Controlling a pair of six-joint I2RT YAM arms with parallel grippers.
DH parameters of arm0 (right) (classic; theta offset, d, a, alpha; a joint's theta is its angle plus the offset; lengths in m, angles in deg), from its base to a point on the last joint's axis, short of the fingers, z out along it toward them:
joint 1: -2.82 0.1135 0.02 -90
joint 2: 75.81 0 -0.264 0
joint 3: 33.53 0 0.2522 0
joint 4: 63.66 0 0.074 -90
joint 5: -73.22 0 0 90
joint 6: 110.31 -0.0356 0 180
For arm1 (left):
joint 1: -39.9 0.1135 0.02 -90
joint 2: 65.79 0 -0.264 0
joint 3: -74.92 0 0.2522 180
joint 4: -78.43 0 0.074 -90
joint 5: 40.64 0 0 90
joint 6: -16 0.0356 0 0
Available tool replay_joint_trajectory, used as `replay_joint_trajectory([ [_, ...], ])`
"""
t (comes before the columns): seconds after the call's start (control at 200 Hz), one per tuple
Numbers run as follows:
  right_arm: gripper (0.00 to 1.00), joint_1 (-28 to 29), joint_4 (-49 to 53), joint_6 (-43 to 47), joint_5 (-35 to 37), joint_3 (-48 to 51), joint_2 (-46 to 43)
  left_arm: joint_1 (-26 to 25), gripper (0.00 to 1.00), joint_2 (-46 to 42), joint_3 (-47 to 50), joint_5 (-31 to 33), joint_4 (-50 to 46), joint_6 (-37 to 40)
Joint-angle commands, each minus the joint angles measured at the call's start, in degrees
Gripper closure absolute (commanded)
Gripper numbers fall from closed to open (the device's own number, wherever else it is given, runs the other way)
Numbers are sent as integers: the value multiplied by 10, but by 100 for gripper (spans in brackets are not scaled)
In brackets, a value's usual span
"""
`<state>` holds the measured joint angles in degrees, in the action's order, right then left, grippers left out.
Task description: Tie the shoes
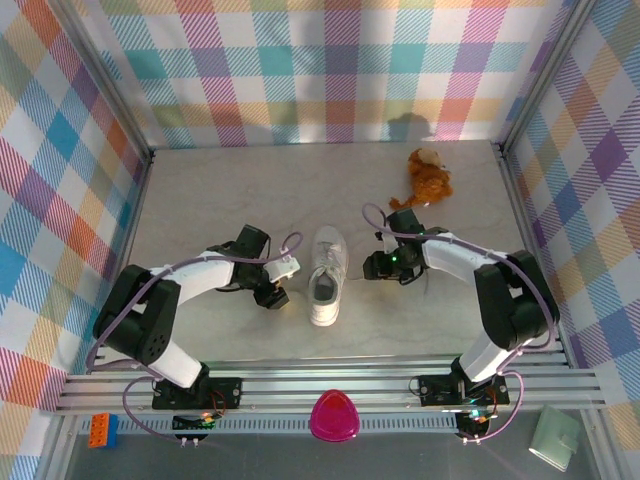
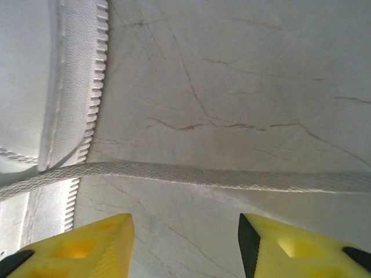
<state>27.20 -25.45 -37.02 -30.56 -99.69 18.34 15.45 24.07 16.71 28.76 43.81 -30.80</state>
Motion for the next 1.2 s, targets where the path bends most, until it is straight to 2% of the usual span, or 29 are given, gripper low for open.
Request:
replay_joint_trajectory([
  [0.0,48,5,-16,-17,-22,-24,27,-16,40,17,-26,0,1,32],
  [0.225,49,11,-21,-16,-35,-58,72,-40,36,70,-66,28,-2,17],
  [0.385,49,15,-22,-11,-44,-88,103,-43,46,105,-90,40,-54,12],
  [0.47,49,16,-25,-3,-52,-105,119,-43,59,109,-90,32,-78,15],
  [0.58,50,20,-20,11,-71,-139,145,-40,89,103,-96,34,-93,-4],
  [0.635,49,22,-18,17,-77,-155,151,-33,100,95,-102,27,-94,-24],
  [0.86,49,22,1,46,-20,-169,104,10,100,4,-91,-2,-76,-79],
  [0.975,54,22,3,67,-23,-158,62,33,100,-60,-76,-36,-58,-97],
  [1.195,52,33,-20,102,-25,-134,-21,54,100,-127,-73,-80,-26,-131],
])
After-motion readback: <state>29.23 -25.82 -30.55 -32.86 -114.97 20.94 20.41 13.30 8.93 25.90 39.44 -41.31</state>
